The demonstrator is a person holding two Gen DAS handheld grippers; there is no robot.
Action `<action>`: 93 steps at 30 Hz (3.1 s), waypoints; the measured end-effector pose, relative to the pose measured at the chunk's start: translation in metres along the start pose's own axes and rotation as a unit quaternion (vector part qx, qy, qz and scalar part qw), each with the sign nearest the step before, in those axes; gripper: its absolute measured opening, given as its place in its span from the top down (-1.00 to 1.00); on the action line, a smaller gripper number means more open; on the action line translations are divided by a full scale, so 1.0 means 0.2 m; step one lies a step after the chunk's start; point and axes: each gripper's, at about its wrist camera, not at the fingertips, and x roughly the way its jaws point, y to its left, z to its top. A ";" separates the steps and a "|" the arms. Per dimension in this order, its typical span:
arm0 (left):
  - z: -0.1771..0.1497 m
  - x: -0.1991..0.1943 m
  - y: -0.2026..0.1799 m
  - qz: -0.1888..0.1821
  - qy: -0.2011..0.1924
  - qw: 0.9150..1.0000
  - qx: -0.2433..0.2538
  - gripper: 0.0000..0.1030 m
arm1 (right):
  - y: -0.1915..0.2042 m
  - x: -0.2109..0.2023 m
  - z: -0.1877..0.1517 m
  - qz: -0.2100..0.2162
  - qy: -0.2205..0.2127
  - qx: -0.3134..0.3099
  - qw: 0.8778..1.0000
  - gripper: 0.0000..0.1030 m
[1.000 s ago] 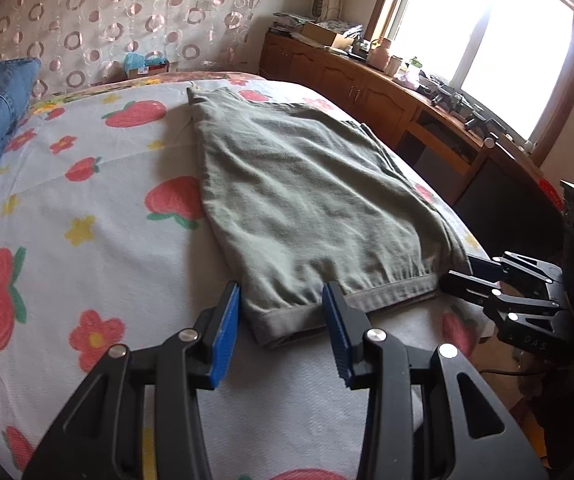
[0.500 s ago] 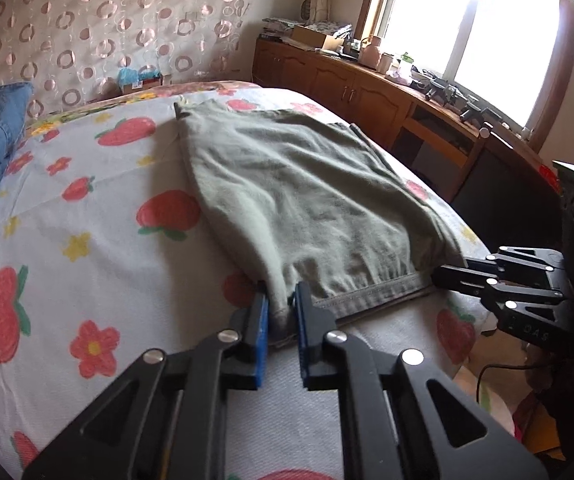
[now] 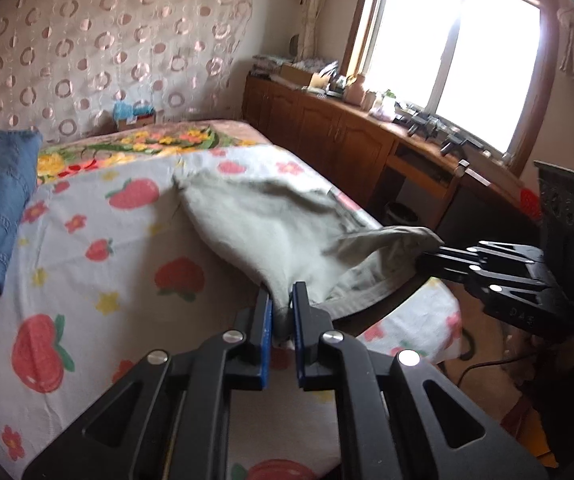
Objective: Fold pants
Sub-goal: 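Close the left tool on the pants hem while the right tool grips beside it, then lift the hem with both tools and fold it over onto the waistband end, then lower the folded hem and open both tools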
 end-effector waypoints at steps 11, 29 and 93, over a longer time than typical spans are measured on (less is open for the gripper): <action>0.20 -0.32 -0.03 0.014 -0.072 0.997 0.024 0.91 | 0.13 -0.16 0.27 0.014 -0.064 -0.049 0.997 0.88; 0.42 -0.74 0.14 0.074 -0.154 0.985 0.031 0.91 | 0.39 -0.20 0.66 0.043 -0.139 -0.103 0.984 0.91; -0.12 -0.26 0.49 0.119 -0.010 0.993 -0.005 0.91 | 0.42 0.43 0.23 0.060 0.103 -0.048 0.992 0.92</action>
